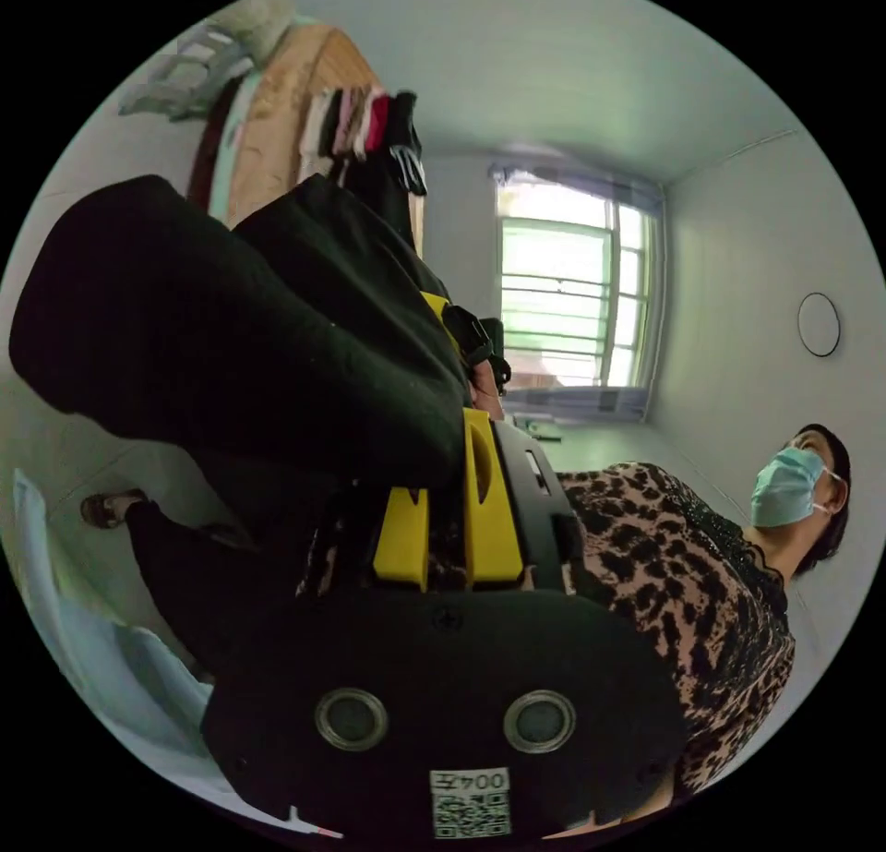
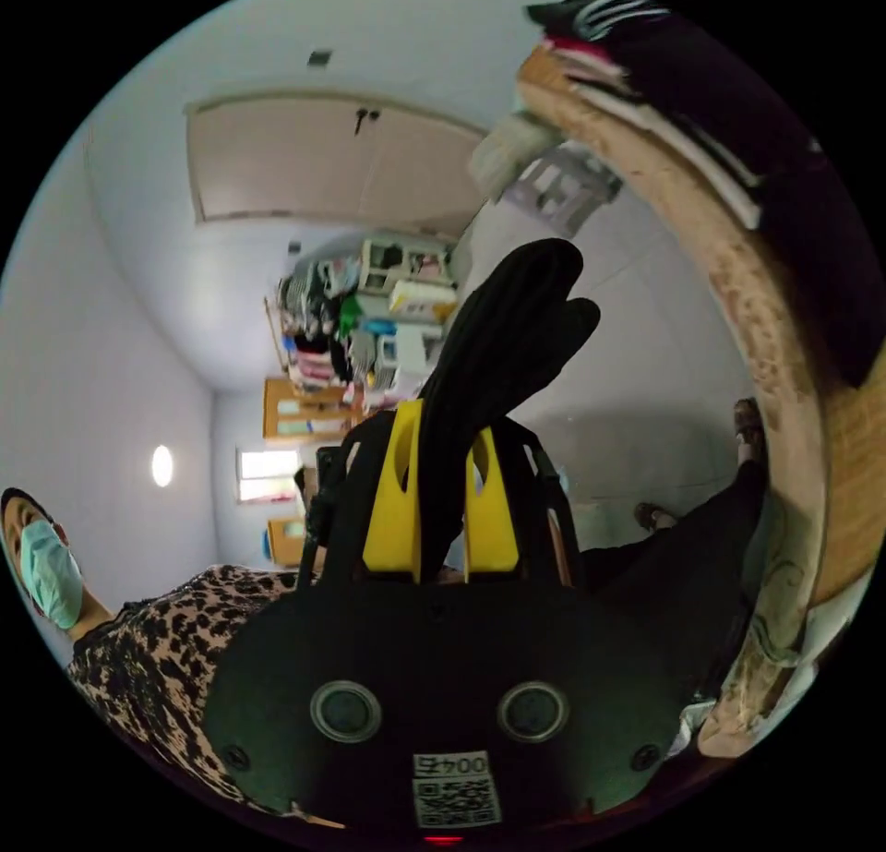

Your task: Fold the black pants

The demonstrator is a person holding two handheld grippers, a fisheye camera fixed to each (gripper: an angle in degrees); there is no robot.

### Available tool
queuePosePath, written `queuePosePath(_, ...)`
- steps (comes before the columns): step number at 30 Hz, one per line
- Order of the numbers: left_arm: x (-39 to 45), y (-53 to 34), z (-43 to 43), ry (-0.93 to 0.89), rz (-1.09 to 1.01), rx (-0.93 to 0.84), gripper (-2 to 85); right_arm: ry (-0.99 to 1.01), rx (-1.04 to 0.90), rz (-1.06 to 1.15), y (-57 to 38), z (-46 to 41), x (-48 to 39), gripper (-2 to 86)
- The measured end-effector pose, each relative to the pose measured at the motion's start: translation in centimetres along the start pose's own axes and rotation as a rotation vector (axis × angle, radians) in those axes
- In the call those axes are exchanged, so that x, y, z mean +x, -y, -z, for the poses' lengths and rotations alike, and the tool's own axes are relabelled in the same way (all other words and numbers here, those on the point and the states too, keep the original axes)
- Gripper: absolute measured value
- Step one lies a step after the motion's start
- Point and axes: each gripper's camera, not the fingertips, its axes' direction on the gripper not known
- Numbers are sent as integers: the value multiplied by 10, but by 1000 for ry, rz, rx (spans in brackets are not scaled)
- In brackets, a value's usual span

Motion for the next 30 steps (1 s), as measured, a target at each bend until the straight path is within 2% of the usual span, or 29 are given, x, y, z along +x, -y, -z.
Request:
queuePosePath(7, 11, 203, -131, 14, -81, -264, 76, -33, 242, -84, -39, 160, 97, 78)
queuePosePath(16, 50, 360, -250, 67, -209, -326, 78, -106, 412, 9, -58, 322, 154, 77)
queuePosePath(20, 35, 384, -303, 40, -173, -348, 77, -143, 442, -44, -90, 379, 196, 77)
queuePosePath(23, 3, 382, -343, 7, -70, -385, 77, -193, 413, -145, -123, 399, 233, 77)
queuePosePath(26, -42, 368, -372, -30, 99, -444, 77, -250, 342, -272, -153, 399, 273, 78)
queuePosePath(30, -84, 354, -393, 49, 225, -511, 76, -270, 239, -399, -172, 382, 324, 77)
